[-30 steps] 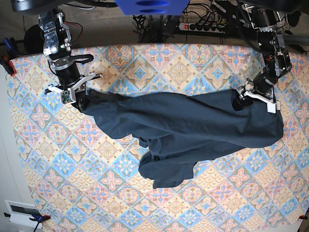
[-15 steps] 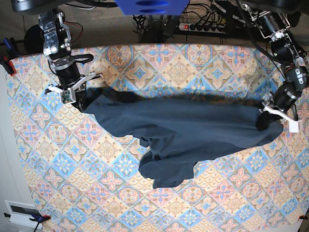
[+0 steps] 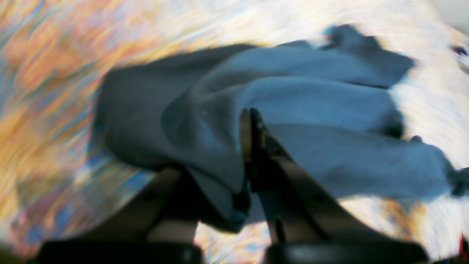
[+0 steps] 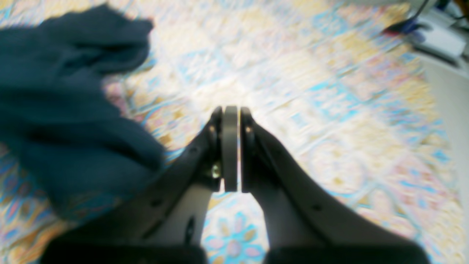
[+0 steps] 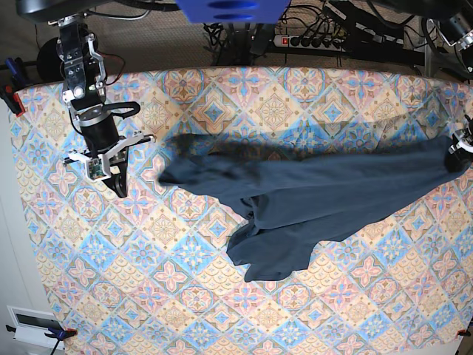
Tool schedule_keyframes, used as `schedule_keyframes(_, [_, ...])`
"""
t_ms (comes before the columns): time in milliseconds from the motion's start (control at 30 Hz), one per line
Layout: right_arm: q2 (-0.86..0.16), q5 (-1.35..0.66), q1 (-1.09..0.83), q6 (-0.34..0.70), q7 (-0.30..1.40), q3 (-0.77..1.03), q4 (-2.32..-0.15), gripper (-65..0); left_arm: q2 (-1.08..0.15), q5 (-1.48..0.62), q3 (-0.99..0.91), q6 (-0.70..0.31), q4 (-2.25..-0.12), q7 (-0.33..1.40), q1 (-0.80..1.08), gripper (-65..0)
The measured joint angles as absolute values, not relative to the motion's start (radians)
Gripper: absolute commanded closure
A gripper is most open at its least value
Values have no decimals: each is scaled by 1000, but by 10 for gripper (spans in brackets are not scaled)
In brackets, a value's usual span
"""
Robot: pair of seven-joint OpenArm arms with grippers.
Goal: Layout the t-shirt on the table in an organized manner, then fold the t-shirt properly
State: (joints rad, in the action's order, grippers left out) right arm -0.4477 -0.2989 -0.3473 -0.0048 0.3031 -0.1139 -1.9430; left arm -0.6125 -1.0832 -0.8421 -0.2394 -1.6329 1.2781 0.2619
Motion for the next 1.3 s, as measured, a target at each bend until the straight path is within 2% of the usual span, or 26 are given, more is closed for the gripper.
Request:
schedule_keyframes(267, [-448, -300, -354, -1, 310, -115, -1943, -5, -669, -1101, -795, -244, -1580, 1272, 363, -317])
schedule_keyframes(400, [-454, -295, -370, -14, 383, -156, -1943, -7, -680, -1096, -777, -244, -1580, 1274, 383, -399])
schedule_keyframes(467, [-461, -297, -384, -13, 428, -245, -1943, -11, -676, -1077, -776, -244, -1580, 1271, 381, -402])
schedule_keyframes(533, [-453, -301, -382, 13, 467, -337, -1943, -43, -676, -1034, -776, -244, -1580, 1264, 379, -403])
schedule_keyframes(733, [-459, -297, -269, -7, 503, -542, -1943, -207, -675, -923, -781, -245, -1578, 1267, 376, -406])
schedule_keyframes(833, [-456, -300, -214, 5, 567, -603, -1943, -262, -676, -884, -781, -245, -1578, 1241, 376, -407])
schedule_keyframes(1033, [-448, -297, -104, -9, 670, -602, -1943, -263, -675, -860, -783, -244, -1577, 1222, 379, -407])
schedule_keyframes(1300, [-424, -311, -52, -2, 692, -608, -1943, -264, -648, -859, -783, -244, -1577, 1220, 379, -407])
